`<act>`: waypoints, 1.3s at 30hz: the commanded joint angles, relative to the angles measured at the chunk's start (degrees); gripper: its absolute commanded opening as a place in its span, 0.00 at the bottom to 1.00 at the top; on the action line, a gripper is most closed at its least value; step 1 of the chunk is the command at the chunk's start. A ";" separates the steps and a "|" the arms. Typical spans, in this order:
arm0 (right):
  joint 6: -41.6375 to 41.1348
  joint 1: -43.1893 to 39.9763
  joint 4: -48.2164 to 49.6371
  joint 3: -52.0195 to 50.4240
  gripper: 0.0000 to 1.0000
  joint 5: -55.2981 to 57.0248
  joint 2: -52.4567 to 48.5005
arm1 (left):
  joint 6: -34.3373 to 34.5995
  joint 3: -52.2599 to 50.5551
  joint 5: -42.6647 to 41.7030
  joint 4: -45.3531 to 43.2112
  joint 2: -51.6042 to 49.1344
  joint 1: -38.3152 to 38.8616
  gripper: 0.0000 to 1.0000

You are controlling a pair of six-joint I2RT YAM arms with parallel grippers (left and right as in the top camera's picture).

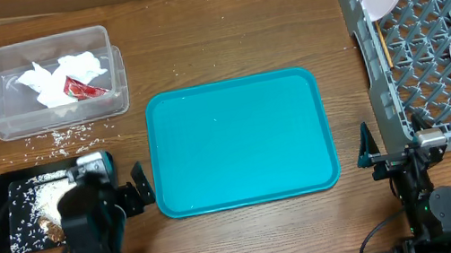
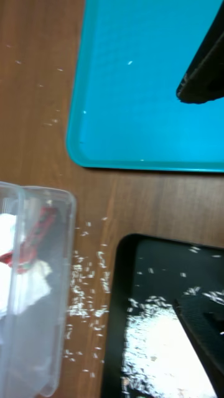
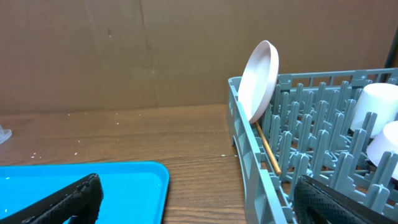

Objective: Sort waste into correct bins and load items into the dishwasher

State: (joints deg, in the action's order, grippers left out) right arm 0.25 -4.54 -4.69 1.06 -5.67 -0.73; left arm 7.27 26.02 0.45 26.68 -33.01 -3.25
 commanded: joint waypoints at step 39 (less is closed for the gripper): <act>0.42 -0.37 0.26 -0.59 1.00 0.46 0.57 | 0.83 -25.75 -1.36 -22.25 32.85 -0.11 1.00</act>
State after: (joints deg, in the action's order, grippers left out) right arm 0.25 -4.54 -4.69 1.06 -5.56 -0.73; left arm 7.51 0.73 -1.91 4.40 -0.99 -3.25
